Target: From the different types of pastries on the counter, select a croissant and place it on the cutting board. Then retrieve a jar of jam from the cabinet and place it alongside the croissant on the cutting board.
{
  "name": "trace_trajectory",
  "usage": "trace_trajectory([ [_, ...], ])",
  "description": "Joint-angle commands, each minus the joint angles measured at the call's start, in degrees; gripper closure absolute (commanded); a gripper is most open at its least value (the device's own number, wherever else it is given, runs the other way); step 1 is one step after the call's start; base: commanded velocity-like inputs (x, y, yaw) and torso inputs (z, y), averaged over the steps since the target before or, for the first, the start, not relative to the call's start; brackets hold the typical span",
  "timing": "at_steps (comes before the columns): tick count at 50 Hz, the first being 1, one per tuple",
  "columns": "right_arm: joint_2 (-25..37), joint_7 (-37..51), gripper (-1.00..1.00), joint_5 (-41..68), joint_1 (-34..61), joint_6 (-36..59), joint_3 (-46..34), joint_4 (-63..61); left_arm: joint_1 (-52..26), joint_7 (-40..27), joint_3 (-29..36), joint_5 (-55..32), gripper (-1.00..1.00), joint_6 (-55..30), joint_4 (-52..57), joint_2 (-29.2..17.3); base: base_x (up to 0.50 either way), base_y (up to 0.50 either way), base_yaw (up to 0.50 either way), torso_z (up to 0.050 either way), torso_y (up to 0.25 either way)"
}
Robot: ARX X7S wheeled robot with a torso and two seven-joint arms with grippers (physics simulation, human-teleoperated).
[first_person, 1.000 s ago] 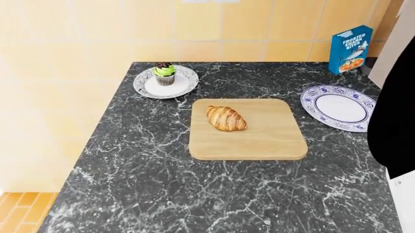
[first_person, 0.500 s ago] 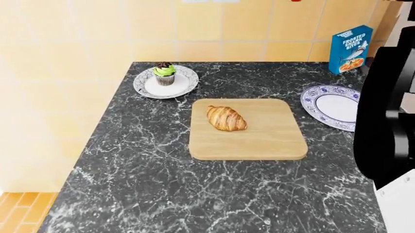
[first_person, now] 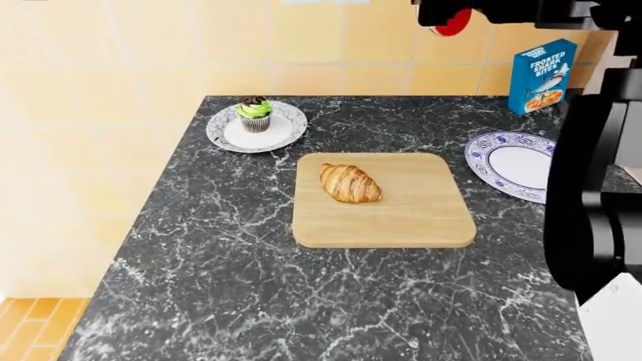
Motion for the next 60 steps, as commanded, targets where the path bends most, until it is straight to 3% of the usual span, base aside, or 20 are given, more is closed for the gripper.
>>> trace_trajectory([
  [1,2.3,-3.2,1.00,1.7,-1.7,5.4,-4.7,-6.4,0.1,-0.1,-0.3,-0.4,-1.00,-0.1,0.1,0.1,0.00,0.00,0.00,0.000,0.000],
  [8,6.7,-7.9,1.00,8.3,2.3,7.8,-15.3,-4.4,0.5,-0.3,-0.8,-0.9,-1.00,-0.1,0.3,0.0,0.00,0.00,0.00,0.000,0.000],
  [19,15.9,15.2,1.00,47.2,4.6,7.7,-26.5,-5.9,1.3,-0.5,-1.5,-1.6,-1.00,-0.1,0.7,0.0,0.00,0.00,0.00,0.000,0.001],
  [28,20.2,24.8,1.00,64.6,4.4,7.5,-32.2,-8.5,1.8,-1.0,-2.1,-2.5,-1.00,-0.7,1.7,0.0,0.00,0.00,0.00,0.000,0.000],
  [36,21.2,23.4,1.00,67.2,4.2,6.1,-38.6,-9.6,2.2,-1.0,-2.1,-2.6,-1.00,-0.6,1.8,0.0,0.00,0.00,0.00,0.000,0.000],
  [53,20.2,9.5,1.00,62.4,6.5,2.3,-52.2,-9.1,2.2,-1.1,-1.8,-2.3,-1.00,-0.5,1.5,-0.3,0.00,0.00,0.00,0.000,0.001],
  [60,19.4,-1.6,1.00,57.7,11.5,0.4,-61.2,-7.8,2.3,-1.0,-1.4,-1.9,-1.00,0.0,1.0,-0.2,0.00,0.00,0.00,0.000,0.000],
])
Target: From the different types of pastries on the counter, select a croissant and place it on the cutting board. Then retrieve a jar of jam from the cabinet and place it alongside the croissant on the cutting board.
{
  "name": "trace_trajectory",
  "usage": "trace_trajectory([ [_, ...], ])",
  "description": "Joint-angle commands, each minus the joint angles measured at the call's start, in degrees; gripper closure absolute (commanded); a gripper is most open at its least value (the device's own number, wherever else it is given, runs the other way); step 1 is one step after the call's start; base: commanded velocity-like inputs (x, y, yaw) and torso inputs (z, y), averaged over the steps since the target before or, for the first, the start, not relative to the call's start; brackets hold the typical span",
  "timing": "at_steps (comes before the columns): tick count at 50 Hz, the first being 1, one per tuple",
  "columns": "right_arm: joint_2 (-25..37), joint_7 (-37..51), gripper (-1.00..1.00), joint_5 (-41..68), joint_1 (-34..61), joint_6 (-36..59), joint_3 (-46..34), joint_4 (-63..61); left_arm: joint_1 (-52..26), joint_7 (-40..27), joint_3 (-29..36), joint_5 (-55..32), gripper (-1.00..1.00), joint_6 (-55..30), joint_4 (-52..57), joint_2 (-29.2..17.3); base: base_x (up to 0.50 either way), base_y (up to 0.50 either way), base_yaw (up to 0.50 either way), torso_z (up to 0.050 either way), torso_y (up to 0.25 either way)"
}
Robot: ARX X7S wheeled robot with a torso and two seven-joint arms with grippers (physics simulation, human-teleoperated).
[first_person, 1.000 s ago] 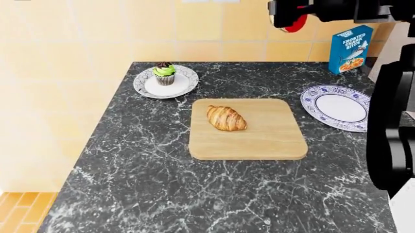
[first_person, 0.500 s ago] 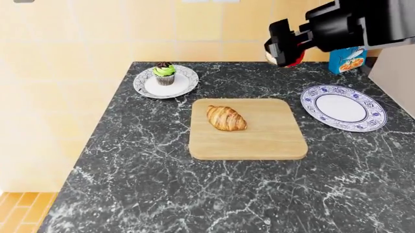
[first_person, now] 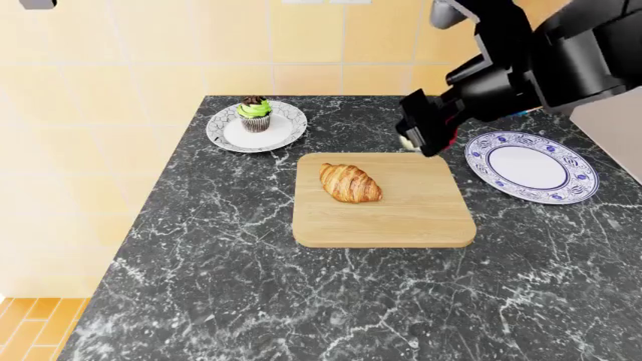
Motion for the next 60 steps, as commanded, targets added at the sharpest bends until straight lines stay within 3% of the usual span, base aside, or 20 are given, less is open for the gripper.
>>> trace_trajectory([
  [1,-0.7,-13.5,1.00,-5.0,5.7,-3.0,-12.0,1.5,0.1,0.0,0.3,0.4,-1.00,0.5,-0.5,0.0,0.00,0.00,0.00,0.000,0.000],
  [18,-1.5,-28.6,1.00,-10.3,10.6,-6.0,-24.7,2.2,1.2,-0.2,0.1,0.4,-1.00,1.1,-0.6,0.0,0.00,0.00,0.00,0.000,0.000],
  [30,-5.5,-37.3,1.00,-14.8,9.1,-11.6,-32.5,7.0,1.8,-0.2,0.2,0.9,-1.00,1.7,-1.0,-0.3,0.00,0.00,0.00,0.000,0.001],
  [60,-10.9,-47.8,1.00,-21.8,3.8,-18.5,-44.0,16.0,1.9,-0.2,0.5,1.7,-1.00,2.5,-2.4,-0.8,0.00,0.00,0.00,0.000,0.000],
])
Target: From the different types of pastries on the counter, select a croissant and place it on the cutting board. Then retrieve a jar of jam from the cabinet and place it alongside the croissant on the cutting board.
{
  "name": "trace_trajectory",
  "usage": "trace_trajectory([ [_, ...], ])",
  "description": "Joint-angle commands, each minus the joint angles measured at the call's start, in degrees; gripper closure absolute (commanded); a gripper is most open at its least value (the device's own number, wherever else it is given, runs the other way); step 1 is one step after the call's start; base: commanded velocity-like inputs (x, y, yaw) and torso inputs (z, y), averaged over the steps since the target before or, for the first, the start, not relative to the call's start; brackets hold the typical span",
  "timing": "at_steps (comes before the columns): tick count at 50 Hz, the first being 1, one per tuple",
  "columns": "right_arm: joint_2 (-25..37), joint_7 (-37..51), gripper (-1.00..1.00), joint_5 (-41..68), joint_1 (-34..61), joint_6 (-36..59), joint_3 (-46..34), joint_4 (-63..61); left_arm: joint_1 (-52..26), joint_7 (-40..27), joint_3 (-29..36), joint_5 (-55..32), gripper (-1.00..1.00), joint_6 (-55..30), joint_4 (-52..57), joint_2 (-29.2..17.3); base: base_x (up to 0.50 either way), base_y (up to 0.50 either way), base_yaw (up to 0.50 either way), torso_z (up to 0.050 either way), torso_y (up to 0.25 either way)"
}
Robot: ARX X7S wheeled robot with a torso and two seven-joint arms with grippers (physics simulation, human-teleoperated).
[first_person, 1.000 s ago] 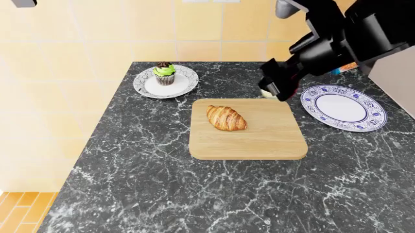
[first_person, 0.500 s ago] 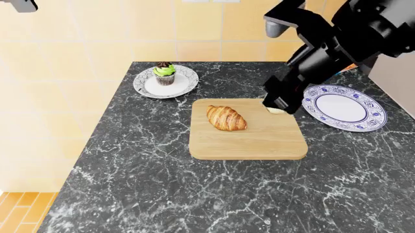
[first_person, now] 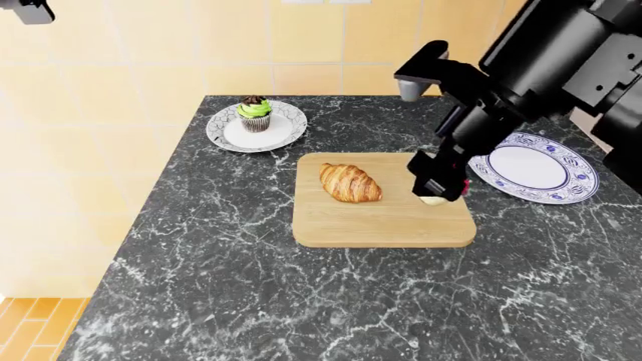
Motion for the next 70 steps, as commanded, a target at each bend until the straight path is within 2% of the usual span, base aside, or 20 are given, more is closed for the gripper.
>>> trace_trajectory([
  [1,-1.8,-4.0,1.00,-2.8,-1.3,-2.5,-4.3,2.9,0.0,0.0,0.1,0.2,-1.00,0.2,-0.4,-0.1,0.00,0.00,0.00,0.000,0.000],
  [23,-6.5,-7.9,1.00,-6.1,-4.6,-8.3,-7.0,12.0,0.6,0.1,0.2,0.6,-1.00,0.8,-1.1,-0.6,0.00,0.00,0.00,0.000,0.000],
  [70,-12.6,-10.6,1.00,-9.6,-10.4,-16.1,-8.1,25.1,1.5,-0.2,0.1,0.5,-1.00,0.8,-0.7,-1.7,0.00,0.00,0.00,0.000,0.000],
])
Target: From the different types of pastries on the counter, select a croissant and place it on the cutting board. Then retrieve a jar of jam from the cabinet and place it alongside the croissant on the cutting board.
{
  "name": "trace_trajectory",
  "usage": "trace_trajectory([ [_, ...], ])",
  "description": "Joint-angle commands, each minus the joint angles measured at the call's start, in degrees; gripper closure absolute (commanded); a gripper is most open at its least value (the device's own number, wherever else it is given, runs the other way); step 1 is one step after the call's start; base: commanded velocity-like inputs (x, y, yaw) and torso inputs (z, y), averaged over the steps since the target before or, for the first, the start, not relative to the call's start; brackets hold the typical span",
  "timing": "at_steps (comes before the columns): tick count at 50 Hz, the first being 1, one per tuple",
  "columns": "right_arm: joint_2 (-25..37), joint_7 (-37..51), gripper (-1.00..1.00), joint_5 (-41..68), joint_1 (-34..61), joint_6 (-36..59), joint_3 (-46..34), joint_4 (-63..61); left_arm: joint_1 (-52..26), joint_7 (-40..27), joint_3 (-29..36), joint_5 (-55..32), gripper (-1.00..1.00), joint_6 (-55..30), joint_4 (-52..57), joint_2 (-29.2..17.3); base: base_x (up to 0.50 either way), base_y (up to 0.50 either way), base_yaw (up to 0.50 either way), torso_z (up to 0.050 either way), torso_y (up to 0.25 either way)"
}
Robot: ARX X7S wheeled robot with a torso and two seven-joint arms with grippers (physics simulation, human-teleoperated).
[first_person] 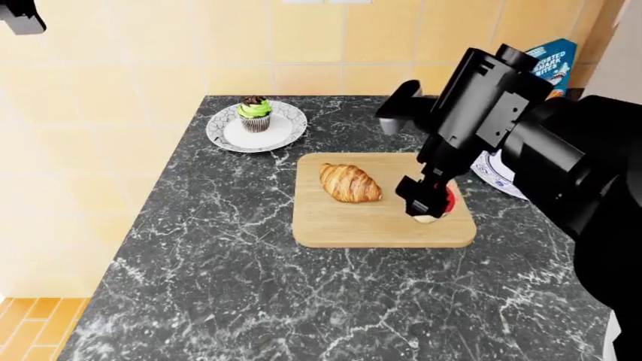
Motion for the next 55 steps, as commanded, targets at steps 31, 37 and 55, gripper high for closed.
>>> trace_trajectory([
  [31,-7.5,-4.3,1.00,-6.1,-5.3,-10.1,0.1,18.0,1.0,0.3,0.4,0.5,-1.00,1.0,-0.8,-0.3,0.00,0.00,0.00,0.000,0.000],
  [37,-7.5,-4.5,1.00,-8.1,-6.0,-10.0,1.9,18.1,0.9,0.5,0.7,0.8,-1.00,1.3,-1.3,-0.2,0.00,0.00,0.00,0.000,0.000],
  [55,-7.5,-4.5,1.00,-16.7,-7.4,-9.4,9.6,18.2,0.6,0.7,1.1,0.9,-1.00,1.3,-1.7,-0.2,0.00,0.00,0.00,0.000,0.000],
])
